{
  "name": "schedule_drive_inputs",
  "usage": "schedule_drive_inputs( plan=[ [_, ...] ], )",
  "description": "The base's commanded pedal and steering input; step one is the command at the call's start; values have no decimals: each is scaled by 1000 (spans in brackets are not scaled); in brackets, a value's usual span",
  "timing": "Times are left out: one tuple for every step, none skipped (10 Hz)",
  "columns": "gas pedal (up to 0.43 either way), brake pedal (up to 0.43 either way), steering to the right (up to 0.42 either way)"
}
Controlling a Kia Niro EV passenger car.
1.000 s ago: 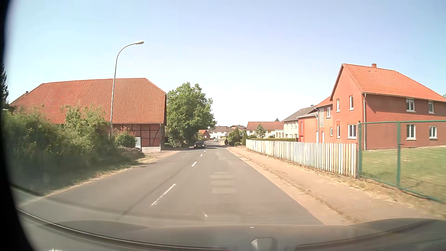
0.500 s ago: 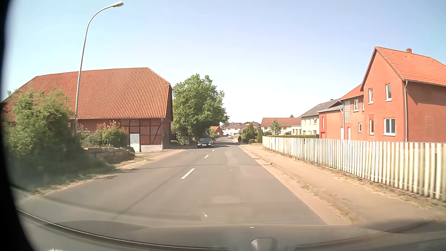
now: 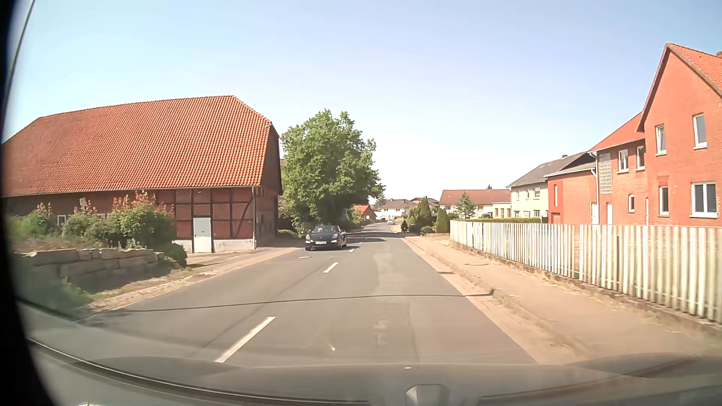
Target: Follow the waypoints while adhering to traffic rules and regulations
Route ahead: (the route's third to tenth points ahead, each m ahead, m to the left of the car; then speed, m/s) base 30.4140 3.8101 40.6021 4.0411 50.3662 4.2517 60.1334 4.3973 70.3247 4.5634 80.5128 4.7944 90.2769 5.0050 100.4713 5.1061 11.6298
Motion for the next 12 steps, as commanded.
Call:
schedule_drive_inputs(
  plan=[
    [150, 6, -17],
    [150, 6, -14],
    [150, 6, -11],
    [150, 6, -8],
    [150, 6, -7],
    [150, 6, -7],
    [150, 6, -7],
    [150, 6, -5],
    [150, 6, -2],
    [150, 6, 0],
    [150, 6, 3],
    [150, 6, 4]
  ],
)
